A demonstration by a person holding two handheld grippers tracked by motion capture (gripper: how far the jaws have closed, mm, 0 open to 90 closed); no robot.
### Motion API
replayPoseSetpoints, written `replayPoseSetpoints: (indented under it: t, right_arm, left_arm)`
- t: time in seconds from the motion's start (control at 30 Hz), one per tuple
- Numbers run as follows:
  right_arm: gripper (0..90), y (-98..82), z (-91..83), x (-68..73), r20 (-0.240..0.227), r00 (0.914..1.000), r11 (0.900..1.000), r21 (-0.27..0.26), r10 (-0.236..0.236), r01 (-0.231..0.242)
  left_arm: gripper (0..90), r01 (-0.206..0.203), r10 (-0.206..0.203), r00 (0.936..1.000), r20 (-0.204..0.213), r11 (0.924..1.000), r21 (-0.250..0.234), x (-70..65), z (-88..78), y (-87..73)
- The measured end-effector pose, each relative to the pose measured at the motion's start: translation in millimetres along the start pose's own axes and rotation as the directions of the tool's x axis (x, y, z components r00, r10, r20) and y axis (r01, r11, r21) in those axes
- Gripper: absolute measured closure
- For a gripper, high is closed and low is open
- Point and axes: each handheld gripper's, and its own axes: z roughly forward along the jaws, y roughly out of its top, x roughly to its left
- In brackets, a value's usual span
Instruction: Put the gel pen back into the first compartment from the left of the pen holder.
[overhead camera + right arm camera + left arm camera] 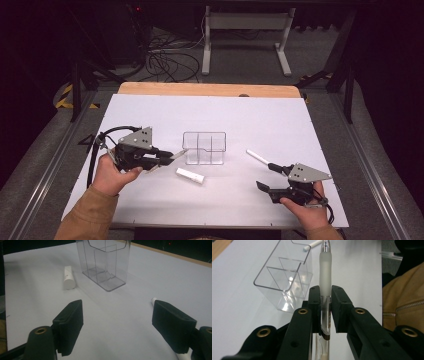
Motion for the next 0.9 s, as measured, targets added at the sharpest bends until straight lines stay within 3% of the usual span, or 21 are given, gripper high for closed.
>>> replayPoseSetpoints:
  t: [0.27,0.4,0.67,0.9]
  right_arm:
    - [26.0,0.0,-0.2,-0.2,0.000,1.0000,1.000,0.000,0.001,-0.001]
    - [26.0,0.0,-0.2,0.0,0.000,1.0000,1.000,0.000,0.000,0.000]
    - [26.0,-0.5,0.0,-0.3,0.001,1.0000,1.000,0.003,0.000,0.000]
    - [25.9,-0.5,-0.1,-0.2,0.000,1.0000,1.000,0.002,-0.001,0.001]
  left_arm:
    - [79.1,0.039,-0.040,0.9992,0.000,0.9948,-0.093,3.6,-0.6,7.5]
    - [79.0,0.047,-0.049,0.9986,-0.020,0.9915,-0.121,4.3,0.9,11.3]
    - [79.0,0.088,-0.097,0.9946,-0.037,0.9779,-0.190,8.7,3.3,14.7]
    - [79.0,0.098,-0.117,0.9903,-0.075,0.9704,-0.220,10.3,3.6,15.7]
